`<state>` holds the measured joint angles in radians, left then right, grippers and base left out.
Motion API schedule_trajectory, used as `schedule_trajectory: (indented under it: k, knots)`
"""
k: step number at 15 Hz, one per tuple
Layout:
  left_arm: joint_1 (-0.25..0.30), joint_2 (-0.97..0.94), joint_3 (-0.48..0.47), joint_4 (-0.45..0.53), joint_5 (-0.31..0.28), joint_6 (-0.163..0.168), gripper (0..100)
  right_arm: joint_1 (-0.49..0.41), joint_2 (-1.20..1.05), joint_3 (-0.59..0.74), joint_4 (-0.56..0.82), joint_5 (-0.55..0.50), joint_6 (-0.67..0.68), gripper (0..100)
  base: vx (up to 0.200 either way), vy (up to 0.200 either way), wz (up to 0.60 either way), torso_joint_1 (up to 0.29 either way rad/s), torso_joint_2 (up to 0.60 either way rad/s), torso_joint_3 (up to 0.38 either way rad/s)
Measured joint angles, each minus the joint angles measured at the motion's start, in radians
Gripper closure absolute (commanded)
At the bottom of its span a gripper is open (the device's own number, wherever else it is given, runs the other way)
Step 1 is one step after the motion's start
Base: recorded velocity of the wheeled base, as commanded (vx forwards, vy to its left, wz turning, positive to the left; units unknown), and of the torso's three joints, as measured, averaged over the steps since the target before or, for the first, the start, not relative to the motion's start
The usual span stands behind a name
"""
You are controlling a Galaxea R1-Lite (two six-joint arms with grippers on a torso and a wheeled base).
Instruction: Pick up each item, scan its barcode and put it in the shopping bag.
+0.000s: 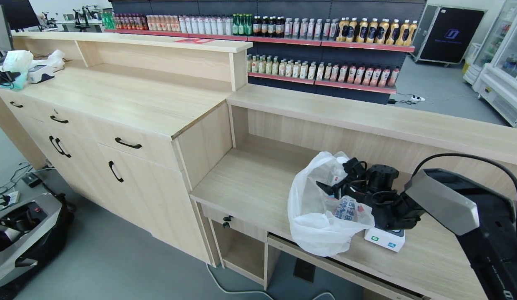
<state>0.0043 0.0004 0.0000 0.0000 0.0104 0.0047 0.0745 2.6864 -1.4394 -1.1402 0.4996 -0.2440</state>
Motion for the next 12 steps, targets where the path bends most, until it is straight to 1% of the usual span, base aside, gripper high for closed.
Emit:
schedule_trajectory:
  k: [3,6,8,10,12]
  knots:
    - [-0.001,0.000,0.000,0.000,0.000,0.000,100,-0.002,-0.071,0.036,0.031,0.000,0.000,0,0.000,0.000,0.00,0.000,0.00,0.000]
    - [0.000,0.000,0.000,0.000,0.000,0.000,100,-0.002,-0.215,0.129,0.036,-0.005,-0.005,0,0.000,0.000,0.00,0.000,0.00,0.000]
    - [0.000,0.000,0.000,0.000,0.000,0.000,100,-0.010,-0.333,0.248,0.038,-0.006,-0.033,0,0.000,0.000,0.00,0.000,0.00,0.000]
    - [0.000,0.000,0.000,0.000,0.000,0.000,100,-0.039,-0.467,0.436,0.035,-0.008,-0.118,0,0.000,0.000,0.00,0.000,0.00,0.000]
    - [0.000,0.000,0.000,0.000,0.000,0.000,100,-0.091,-0.607,0.623,0.047,-0.010,-0.186,0,0.000,0.000,0.00,0.000,0.00,0.000]
